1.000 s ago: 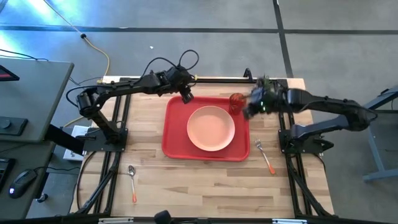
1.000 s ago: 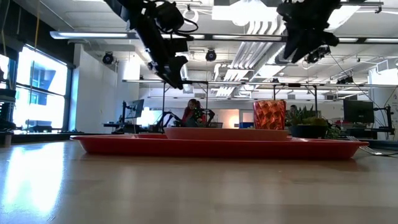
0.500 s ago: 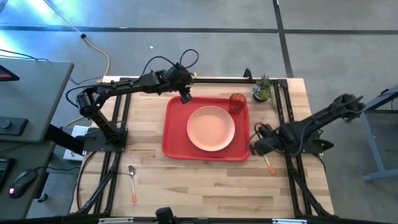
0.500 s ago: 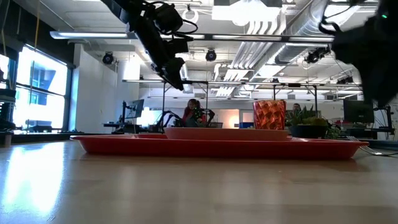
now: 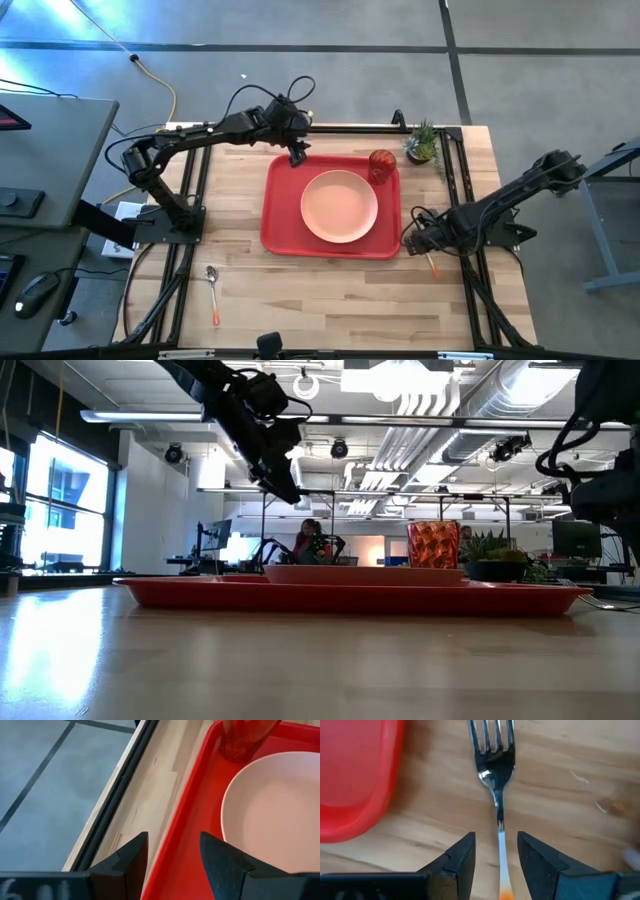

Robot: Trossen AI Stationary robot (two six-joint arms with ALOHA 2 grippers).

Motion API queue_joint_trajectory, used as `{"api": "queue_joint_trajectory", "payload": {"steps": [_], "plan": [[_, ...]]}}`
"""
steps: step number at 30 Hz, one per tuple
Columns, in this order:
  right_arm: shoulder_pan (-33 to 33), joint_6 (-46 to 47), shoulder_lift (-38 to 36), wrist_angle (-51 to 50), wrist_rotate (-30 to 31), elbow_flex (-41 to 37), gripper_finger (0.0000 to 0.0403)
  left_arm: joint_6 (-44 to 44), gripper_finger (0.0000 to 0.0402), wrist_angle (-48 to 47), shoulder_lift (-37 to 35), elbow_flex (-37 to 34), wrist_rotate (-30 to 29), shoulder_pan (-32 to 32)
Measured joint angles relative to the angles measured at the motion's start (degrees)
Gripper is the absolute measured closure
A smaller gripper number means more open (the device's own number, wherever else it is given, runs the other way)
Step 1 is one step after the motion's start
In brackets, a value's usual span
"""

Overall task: Pick and place plate/cup/fork/spoon on tray
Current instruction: Put the white orange fork on the left side of the light orange plate

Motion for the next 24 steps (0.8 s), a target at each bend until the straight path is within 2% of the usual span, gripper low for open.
{"api": "queue_joint_trajectory", "payload": {"steps": [8, 11, 17, 20, 24], "plan": [[0.00, 1.76, -0.01, -1.70, -1.21, -1.94, 0.0274, 3.00, 0.0236, 0.28, 0.00, 0.00, -0.14, 0.10], [0.00, 2.47, -0.02, -1.59, -0.79, -1.94, 0.0304, 3.45, 0.0236, 1.16, 0.00, 0.01, -0.16, 0.51], [0.00, 4.05, -0.02, -2.29, 0.00, -1.94, 0.0390, 3.02, 0.0236, -0.67, -0.13, 0.09, -0.30, 1.14], [0.00, 6.87, -0.04, -2.17, -0.61, -1.92, 0.0394, 3.65, 0.0236, -5.27, -2.19, 0.04, -0.11, 1.14], [0.00, 9.11, -0.04, -1.68, 0.91, -1.92, 0.0399, 5.33, 0.0236, -5.12, -5.58, 0.07, 0.01, 1.53]]}}
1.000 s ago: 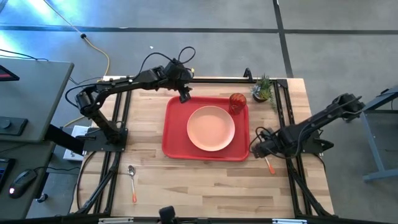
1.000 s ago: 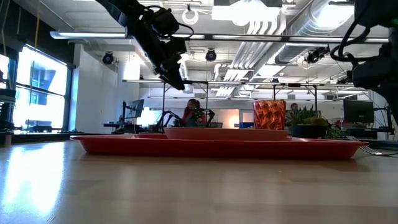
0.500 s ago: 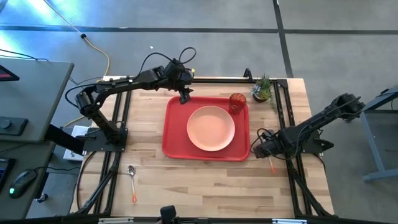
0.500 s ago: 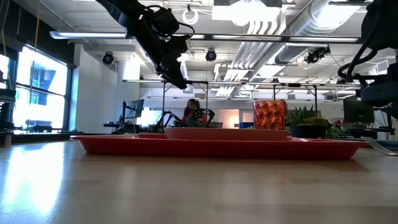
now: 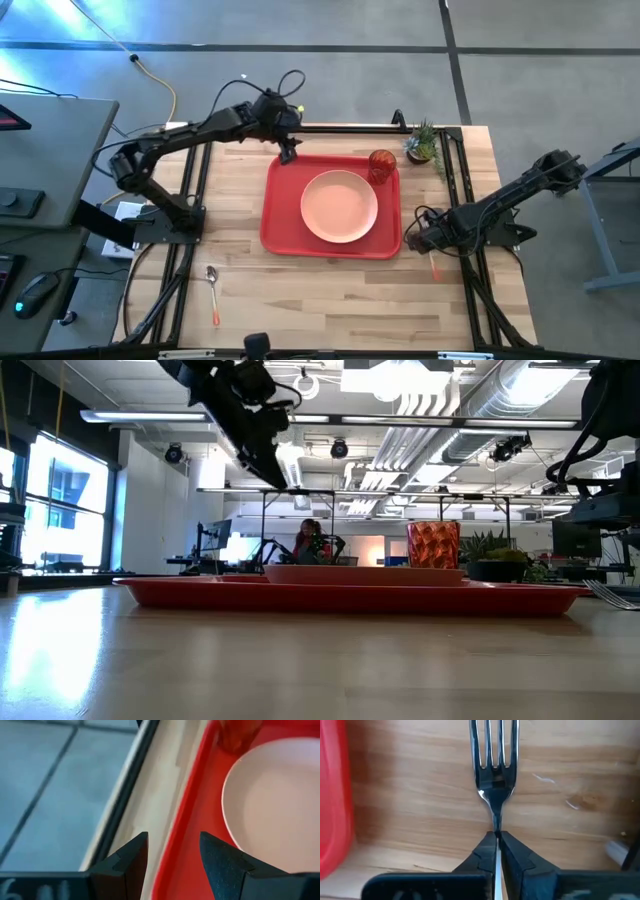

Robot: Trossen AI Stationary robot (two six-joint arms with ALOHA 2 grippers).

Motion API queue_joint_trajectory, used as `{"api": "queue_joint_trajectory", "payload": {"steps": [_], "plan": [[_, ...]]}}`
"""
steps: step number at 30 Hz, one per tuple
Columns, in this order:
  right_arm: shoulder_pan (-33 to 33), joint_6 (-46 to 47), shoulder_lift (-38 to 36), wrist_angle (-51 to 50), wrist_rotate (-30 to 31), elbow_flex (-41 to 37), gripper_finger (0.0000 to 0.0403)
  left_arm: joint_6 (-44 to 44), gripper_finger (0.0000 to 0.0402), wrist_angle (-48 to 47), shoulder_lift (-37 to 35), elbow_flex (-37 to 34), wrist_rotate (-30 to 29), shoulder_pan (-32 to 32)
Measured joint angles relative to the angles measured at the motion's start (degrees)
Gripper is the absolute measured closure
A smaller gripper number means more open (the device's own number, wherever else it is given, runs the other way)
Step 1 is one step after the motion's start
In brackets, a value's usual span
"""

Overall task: Pick and place plate/cup/fork/spoon on tray
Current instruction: Put the white orange fork on the left side of the light orange plate

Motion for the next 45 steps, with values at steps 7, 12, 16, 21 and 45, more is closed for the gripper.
{"api": "queue_joint_trajectory", "payload": {"steps": [7, 12, 16, 21, 45], "plan": [[0.00, 4.02, 0.01, 3.17, 2.03, 0.04, 0.0401, -1.30, 0.0236, 6.79, -1.94, 0.04, 2.26, 2.54], [0.00, 5.26, 0.56, -2.87, 9.59, 8.08, 0.0402, -3.59, 0.0236, 4.42, -1.94, 0.04, 4.24, 4.16], [0.00, 1.94, 2.70, -15.98, 15.53, 19.02, 0.0402, -7.08, 0.0236, 2.21, -2.18, 0.02, 9.29, 5.15], [-1.38, -2.43, 6.84, -29.93, 29.40, 30.55, 0.0402, -9.34, 0.0236, 6.75, -2.18, 0.00, 9.78, 4.47], [-12.42, -51.62, 11.45, -11.78, 48.39, 47.00, 0.0403, -10.43, 0.0236, 55.27, 6.70, -0.02, 20.48, -17.16]]}}
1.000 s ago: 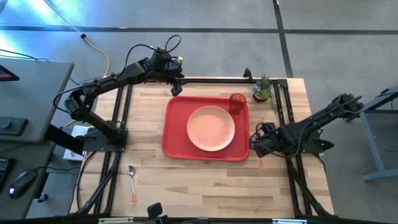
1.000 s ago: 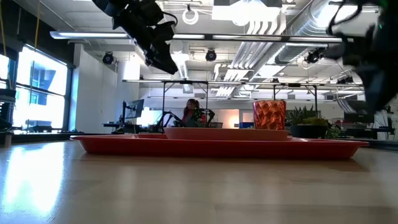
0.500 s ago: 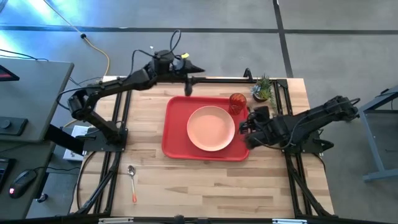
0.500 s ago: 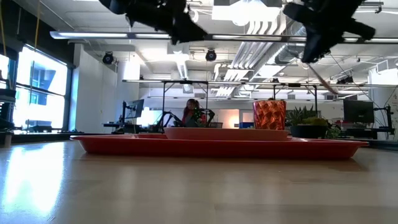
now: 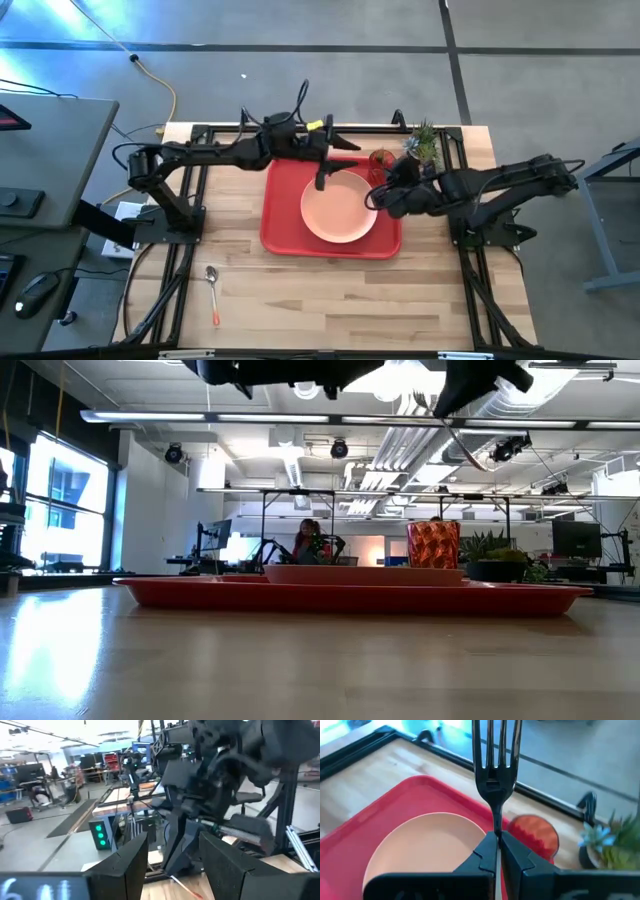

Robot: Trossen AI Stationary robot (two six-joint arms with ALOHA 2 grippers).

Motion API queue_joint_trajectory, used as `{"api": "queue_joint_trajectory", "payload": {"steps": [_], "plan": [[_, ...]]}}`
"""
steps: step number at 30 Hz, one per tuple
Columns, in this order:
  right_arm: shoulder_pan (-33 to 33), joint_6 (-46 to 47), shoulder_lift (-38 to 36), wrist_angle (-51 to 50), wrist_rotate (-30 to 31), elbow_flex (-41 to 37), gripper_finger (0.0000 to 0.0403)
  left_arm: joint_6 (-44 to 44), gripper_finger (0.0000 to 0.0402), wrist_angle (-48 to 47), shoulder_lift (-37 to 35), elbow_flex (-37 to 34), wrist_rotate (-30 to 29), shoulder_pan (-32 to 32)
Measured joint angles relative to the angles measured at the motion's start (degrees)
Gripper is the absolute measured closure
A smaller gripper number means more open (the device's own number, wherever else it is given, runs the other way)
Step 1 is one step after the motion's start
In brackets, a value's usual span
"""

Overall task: Pick and place plate/cup/fork/spoon on tray
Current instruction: Put the white orange fork on the left side of the light orange plate

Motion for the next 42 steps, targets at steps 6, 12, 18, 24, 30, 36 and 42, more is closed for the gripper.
{"api": "queue_joint_trajectory", "payload": {"steps": [6, 12, 18, 24, 30, 36, 42], "plan": [[-1.85, -13.27, 0.00, 0.18, -1.83, 5.62, 0.0403, 1.59, 0.0236, 0.90, 0.01, 0.71, -9.66, -2.98], [-5.12, -19.98, 0.00, 7.39, -5.57, 7.32, 0.0403, 2.71, 0.0236, 0.90, 0.01, 3.84, -12.61, -4.95], [-9.15, -23.07, 0.22, 14.63, -10.18, 7.36, 0.0403, 1.98, 0.0236, 0.14, -0.01, 7.25, -24.07, -6.57], [-10.14, -24.30, 0.22, 15.32, -12.95, 7.36, 0.0403, -0.84, 0.0236, -2.92, -0.03, 8.26, -26.98, -7.53], [-10.05, -25.87, 0.22, 15.24, -14.11, 7.36, 0.0403, -1.97, 0.0236, -5.98, -0.03, 8.26, -27.02, -8.22], [-10.05, -25.67, 0.22, 15.26, -14.09, 7.36, 0.0403, -3.42, 0.0236, -6.00, -0.03, 8.26, -27.01, -8.46], [-10.05, -25.58, 0.22, 15.30, -14.09, 7.36, 0.0403, -3.44, 0.0236, -5.98, -0.03, 8.26, -27.00, -8.46]]}}
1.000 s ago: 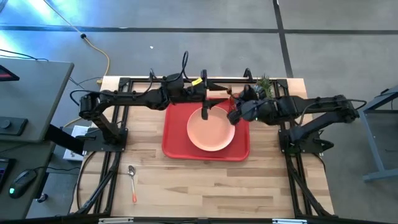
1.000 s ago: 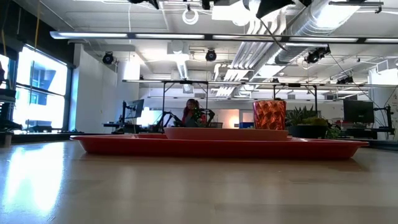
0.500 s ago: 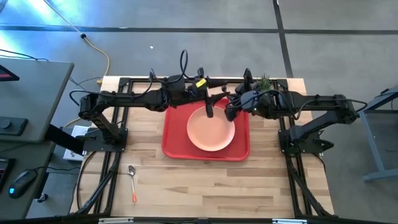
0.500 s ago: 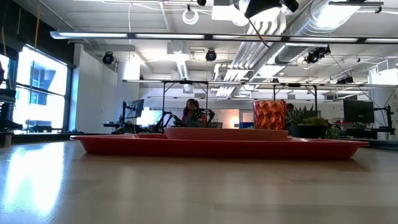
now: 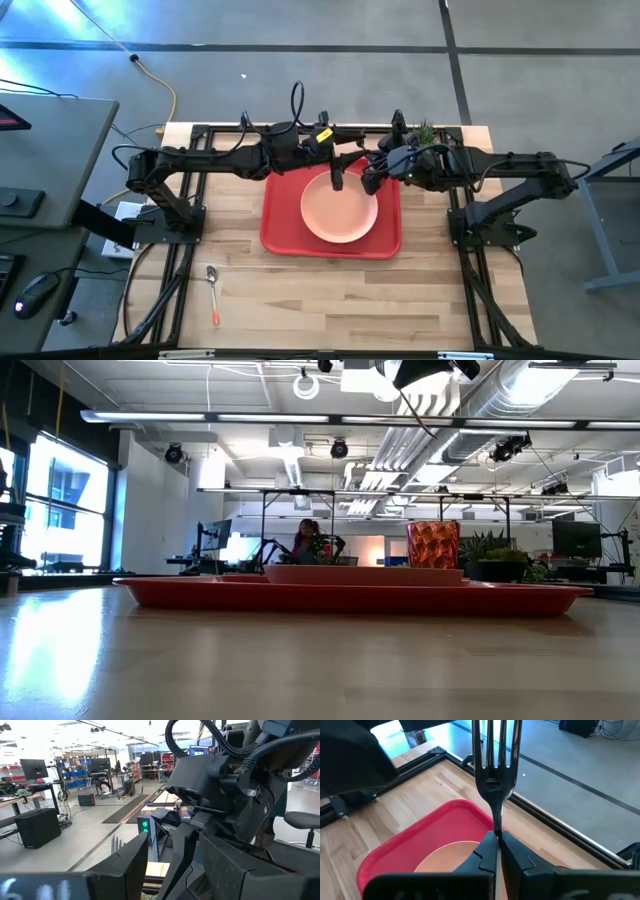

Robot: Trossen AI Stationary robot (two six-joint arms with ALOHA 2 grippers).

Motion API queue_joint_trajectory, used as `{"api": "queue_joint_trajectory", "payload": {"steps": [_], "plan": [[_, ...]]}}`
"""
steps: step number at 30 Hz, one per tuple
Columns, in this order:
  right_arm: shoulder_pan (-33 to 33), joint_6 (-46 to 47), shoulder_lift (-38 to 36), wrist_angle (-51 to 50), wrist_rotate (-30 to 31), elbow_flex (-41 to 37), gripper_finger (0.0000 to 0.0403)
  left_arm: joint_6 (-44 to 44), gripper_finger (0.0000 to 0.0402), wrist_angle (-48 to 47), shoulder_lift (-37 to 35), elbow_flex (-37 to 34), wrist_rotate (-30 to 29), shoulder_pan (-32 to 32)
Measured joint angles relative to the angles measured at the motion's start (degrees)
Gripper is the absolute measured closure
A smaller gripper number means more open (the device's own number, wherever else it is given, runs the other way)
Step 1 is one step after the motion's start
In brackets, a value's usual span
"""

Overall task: Pick and place plate/cup/fork/spoon on tray
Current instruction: Put the white orange fork on the left side of the light orange plate

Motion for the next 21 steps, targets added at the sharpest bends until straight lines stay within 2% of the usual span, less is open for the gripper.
{"api": "queue_joint_trajectory", "payload": {"steps": [9, 21], "plan": [[0.00, 0.63, 0.00, 0.02, 0.46, 0.00, 0.0403, -2.37, 0.0236, -0.59, 0.00, 0.00, 2.50, -0.13], [0.00, 1.41, 0.00, -0.35, 1.22, 0.00, 0.0403, -1.51, 0.0236, -2.54, 0.00, 0.00, 2.56, -0.10]]}}
